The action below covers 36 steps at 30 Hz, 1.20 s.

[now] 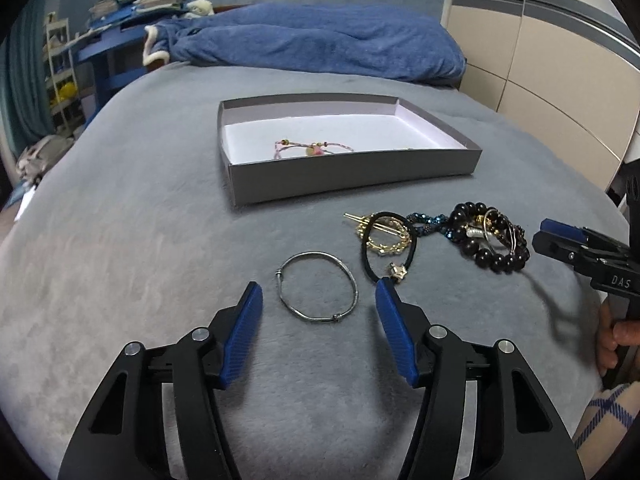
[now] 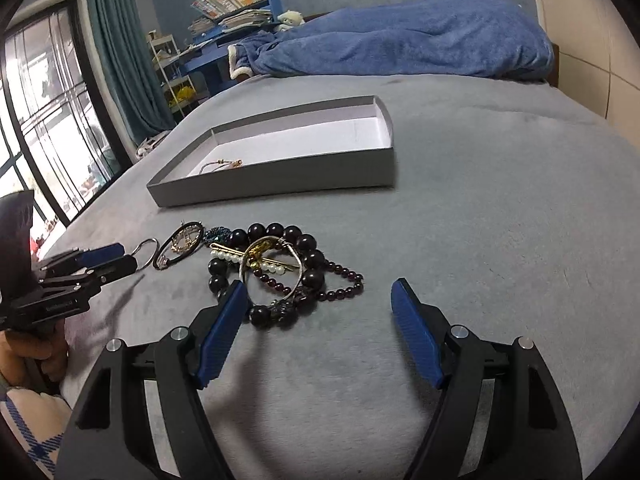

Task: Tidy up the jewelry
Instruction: 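Grasp the silver bangle with the left tool, then grasp the black hair tie with gold charm with the right tool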

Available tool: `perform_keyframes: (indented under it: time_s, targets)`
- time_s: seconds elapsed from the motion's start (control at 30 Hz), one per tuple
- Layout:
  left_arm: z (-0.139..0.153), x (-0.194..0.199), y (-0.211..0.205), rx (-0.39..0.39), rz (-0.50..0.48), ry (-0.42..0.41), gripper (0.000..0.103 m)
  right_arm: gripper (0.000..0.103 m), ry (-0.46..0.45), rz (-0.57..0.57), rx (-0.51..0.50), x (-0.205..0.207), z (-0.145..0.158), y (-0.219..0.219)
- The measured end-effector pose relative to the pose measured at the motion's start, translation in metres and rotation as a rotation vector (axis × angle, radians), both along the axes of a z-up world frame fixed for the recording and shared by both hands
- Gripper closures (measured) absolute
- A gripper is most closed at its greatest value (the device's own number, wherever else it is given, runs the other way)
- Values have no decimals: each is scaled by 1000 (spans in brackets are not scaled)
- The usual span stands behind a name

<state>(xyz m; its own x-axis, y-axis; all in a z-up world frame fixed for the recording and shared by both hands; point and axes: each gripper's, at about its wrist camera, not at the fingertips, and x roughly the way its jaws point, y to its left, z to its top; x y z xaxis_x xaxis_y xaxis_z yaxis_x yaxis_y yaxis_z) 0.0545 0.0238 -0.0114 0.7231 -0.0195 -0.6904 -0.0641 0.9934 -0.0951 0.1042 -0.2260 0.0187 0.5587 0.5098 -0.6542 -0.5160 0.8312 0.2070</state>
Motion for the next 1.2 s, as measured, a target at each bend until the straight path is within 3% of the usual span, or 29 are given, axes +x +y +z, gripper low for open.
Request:
perform_keyframes:
  time_s: [0.23,0.33,0.37,0.43,0.63,0.83,1.2]
  targets:
    - [-11,19,-1,13,-7,93,43,29,0,6,-19,-1,-1,4]
    - [-11,19,-2,19,-5,97,49,31,-3,5,-21,-1,0,4]
    - [-11,18,-1,15,-2,95,55,33,-6,10,-25,-2,0,5]
    - [-11,16,1,2,2,83,56,45,-10,21,-36,-2,0,9]
    - [-5,5,3,-5,27,27,56,51,-26,36,-44,-8,1,14]
    - [-3,1,13,-52,58,1,56,51,-30,81,-22,-12,6,22]
    - [1,-7,24,-89,113,-47,56,52,-65,270,-97,0,22,112]
